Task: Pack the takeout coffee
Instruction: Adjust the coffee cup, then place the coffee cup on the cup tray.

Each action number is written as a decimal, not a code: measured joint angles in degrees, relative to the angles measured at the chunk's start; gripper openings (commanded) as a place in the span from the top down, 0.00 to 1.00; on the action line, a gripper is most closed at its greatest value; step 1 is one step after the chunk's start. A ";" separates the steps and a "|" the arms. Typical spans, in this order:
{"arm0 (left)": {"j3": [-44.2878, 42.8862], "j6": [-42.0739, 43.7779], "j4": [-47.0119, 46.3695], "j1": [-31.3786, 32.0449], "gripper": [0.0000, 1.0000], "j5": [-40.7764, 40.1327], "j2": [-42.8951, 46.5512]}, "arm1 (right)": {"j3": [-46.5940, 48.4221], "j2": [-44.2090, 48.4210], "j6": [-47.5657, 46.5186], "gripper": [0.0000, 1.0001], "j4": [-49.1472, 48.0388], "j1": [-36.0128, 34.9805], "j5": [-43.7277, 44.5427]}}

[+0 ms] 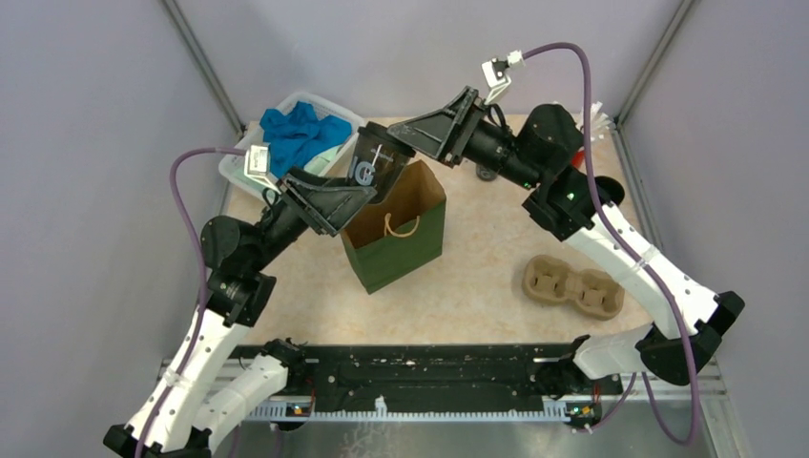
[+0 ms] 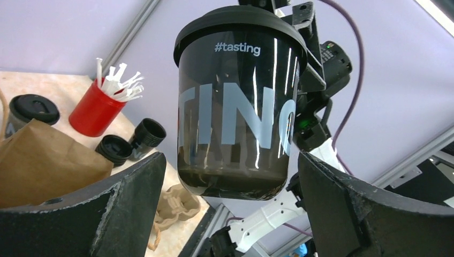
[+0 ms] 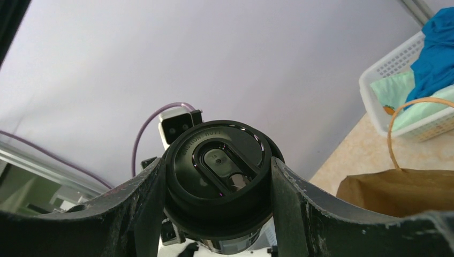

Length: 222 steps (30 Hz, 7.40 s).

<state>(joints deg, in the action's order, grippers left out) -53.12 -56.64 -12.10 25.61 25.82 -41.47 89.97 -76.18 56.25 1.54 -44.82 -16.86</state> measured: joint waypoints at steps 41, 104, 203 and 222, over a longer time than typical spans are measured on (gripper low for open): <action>-4.20 13.46 17.84 0.20 0.52 20.90 1.40 | -5.84 6.05 -10.71 0.05 13.00 16.57 -49.53; -6.78 18.78 30.84 -0.07 0.17 24.33 -0.76 | -5.29 1.68 -16.17 0.47 17.40 7.54 -42.29; 3.04 41.70 29.88 0.04 1.00 -20.44 -5.51 | 3.82 -9.25 -86.53 0.83 46.95 -23.82 30.86; 15.87 45.64 13.62 0.04 1.00 -19.19 3.72 | -8.94 -8.92 -90.36 0.83 39.71 -29.11 39.95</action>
<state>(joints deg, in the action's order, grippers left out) -37.26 -11.00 1.52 25.65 6.63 -37.76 81.03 -85.10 -34.11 41.25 -73.93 23.09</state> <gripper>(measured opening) 0.006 0.675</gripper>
